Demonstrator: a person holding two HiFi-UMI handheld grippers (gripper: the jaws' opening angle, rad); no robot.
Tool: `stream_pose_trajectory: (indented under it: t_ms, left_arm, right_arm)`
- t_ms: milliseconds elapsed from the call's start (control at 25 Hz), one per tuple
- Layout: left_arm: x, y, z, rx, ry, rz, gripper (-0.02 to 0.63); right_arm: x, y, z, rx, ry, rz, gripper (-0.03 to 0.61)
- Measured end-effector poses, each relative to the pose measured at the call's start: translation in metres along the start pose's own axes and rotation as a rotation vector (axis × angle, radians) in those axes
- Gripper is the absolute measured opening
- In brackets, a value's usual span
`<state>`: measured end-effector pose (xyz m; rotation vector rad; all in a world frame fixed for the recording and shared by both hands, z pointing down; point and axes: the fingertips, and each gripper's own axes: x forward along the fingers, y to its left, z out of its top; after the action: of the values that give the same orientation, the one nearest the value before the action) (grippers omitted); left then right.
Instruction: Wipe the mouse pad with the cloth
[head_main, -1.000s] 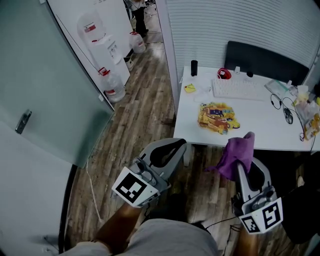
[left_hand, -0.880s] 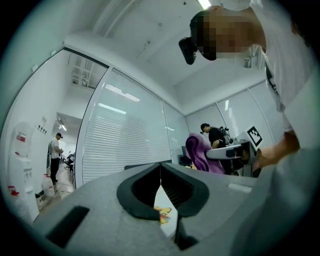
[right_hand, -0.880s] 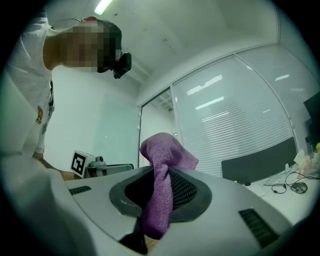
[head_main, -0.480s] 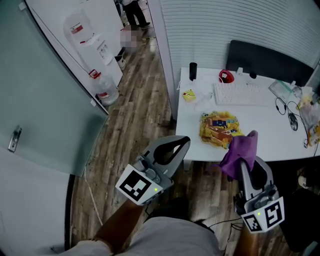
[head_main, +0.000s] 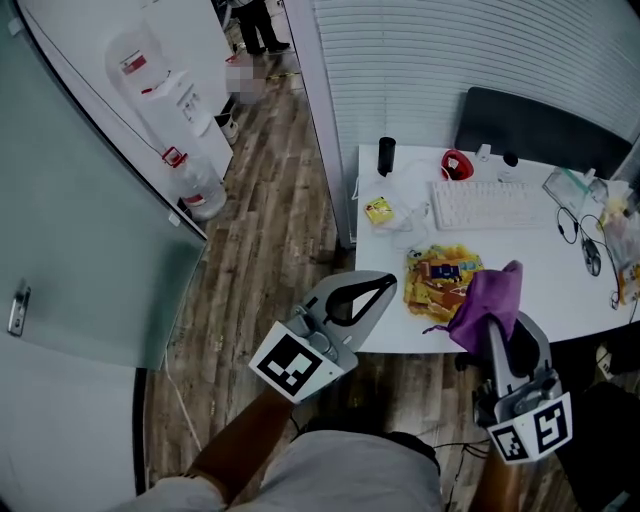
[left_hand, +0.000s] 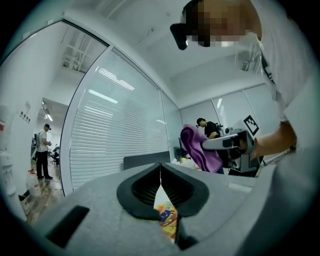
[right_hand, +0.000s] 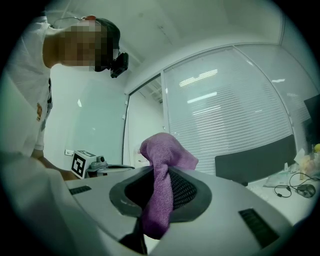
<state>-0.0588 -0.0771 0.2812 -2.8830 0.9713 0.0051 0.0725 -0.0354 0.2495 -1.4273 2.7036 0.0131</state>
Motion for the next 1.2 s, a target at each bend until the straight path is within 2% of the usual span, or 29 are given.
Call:
stream_pose_trajectory:
  t_ms: [280,440,640,960,1200]
  left_arm:
    - [0.029,0.02,-0.03,-0.032,0.054,-0.054,0.015]
    - [0.046,0.025,-0.05,-0.003,0.086,-0.093,0.015]
    - [0.065,0.025,-0.073,-0.013,0.163,-0.115,0.015]
    - [0.082,0.031,-0.114,-0.009,0.293,-0.101,0.015]
    - [0.095,0.035,-0.145,-0.02,0.406,-0.07,0.015]
  right_arm:
    - [0.029,-0.014,-0.013,-0.004,0.043,-0.025,0.065]
    - [0.043,-0.022,-0.02,-0.011,0.088,-0.021,0.065]
    - [0.059,-0.037,-0.034,0.001,0.15,-0.025,0.064]
    - [0.08,-0.065,-0.071,0.045,0.285,-0.011,0.066]
    - [0.095,-0.086,-0.095,0.063,0.391,0.038,0.066]
